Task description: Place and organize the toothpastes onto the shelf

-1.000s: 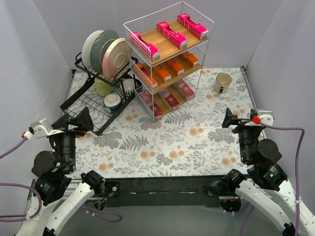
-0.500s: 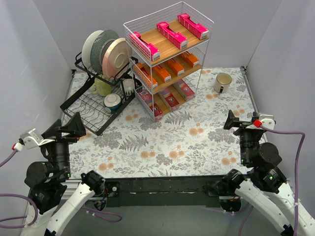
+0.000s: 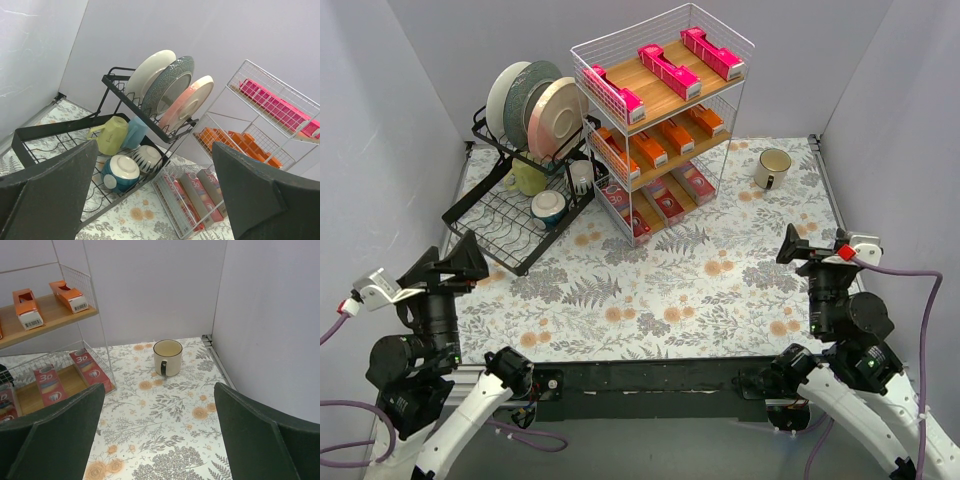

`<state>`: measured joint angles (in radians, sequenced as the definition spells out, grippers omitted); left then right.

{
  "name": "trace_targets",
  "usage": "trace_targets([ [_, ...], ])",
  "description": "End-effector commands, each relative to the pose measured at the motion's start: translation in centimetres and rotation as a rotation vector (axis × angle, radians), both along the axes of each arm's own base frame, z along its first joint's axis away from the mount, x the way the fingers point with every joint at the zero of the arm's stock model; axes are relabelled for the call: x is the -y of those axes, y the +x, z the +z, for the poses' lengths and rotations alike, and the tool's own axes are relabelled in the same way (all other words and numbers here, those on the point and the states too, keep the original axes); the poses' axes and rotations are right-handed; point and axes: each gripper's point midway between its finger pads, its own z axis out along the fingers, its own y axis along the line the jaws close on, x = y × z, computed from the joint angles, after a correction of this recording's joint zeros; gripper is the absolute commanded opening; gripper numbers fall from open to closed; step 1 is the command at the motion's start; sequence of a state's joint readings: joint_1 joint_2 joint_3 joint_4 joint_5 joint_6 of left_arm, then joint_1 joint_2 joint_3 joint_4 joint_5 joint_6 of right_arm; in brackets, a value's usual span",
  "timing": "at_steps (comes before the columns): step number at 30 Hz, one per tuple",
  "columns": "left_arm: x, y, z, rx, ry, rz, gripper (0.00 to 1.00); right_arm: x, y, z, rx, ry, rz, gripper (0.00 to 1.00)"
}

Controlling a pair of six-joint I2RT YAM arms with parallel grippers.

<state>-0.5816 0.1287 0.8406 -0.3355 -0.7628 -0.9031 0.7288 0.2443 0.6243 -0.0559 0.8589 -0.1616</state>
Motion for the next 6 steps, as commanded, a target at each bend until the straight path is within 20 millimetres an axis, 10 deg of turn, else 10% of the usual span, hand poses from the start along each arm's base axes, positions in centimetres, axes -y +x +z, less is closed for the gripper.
trace_targets([
  [1, -0.29, 0.08, -0.35, -0.008, 0.014, 0.023, 0.98, 0.96, -0.52, 1.19, 0.046, 0.043, -0.03, 0.98],
  [6, -0.26, 0.08, -0.51, -0.009, 0.008, 0.021, 0.98, 0.75, -0.46, 1.18, 0.046, 0.037, -0.021, 0.98],
])
